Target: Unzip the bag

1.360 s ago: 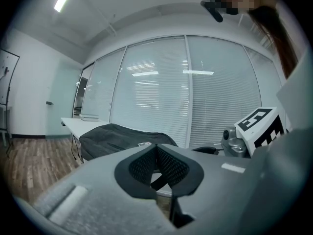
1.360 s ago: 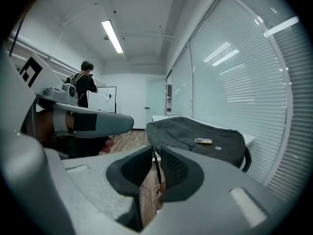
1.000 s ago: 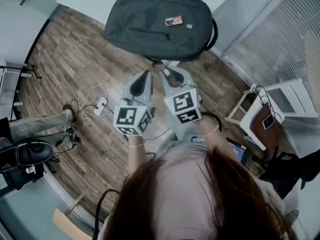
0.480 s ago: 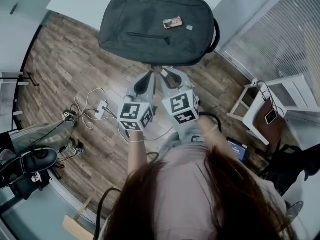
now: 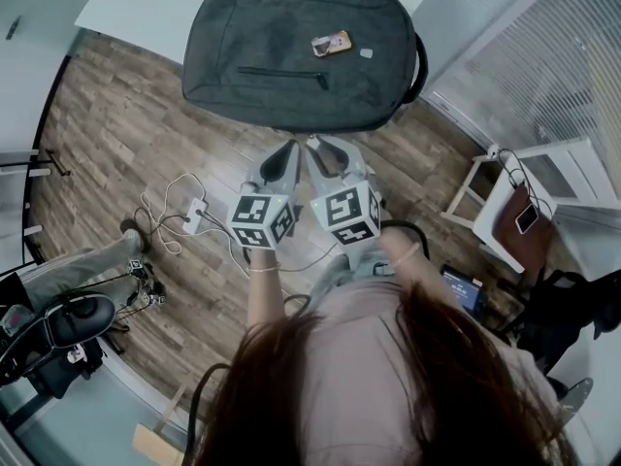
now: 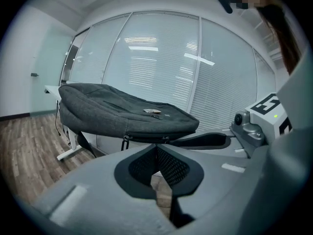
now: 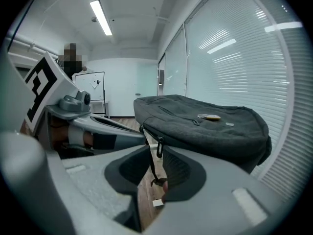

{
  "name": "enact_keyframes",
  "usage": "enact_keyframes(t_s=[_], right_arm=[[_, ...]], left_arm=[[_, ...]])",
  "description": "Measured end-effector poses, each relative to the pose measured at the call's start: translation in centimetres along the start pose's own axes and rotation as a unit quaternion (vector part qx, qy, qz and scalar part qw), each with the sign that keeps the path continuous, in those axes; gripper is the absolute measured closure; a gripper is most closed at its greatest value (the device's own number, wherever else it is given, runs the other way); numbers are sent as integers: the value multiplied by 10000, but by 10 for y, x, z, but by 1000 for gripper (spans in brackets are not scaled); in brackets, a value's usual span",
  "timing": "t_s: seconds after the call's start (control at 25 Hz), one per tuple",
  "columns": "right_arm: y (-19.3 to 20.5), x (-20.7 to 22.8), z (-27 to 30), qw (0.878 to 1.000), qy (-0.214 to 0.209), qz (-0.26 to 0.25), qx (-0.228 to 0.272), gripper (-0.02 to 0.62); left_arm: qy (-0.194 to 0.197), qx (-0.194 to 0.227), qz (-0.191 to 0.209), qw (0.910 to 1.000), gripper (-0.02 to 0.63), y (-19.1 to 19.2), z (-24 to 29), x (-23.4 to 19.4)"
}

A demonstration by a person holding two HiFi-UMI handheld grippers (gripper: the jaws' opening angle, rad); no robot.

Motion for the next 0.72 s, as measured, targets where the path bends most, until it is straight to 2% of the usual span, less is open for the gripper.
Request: enact_keyframes(t_s=[0.44,0.72], right_arm=[[2,-2,4,10000,64,-38,53,505],[13,0,9,9988,-72,480,22,505]], left_arm=[[156,-191,-102,9996,595,12,14,-8],[219,-255,-120,9994,595,17,22,-13]])
Point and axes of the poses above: the fingertips, and each gripper's own axes: z forward along the fingers, x to its right, y out of its underside, the point moved 7 cm from there along -z, backward along the fingers
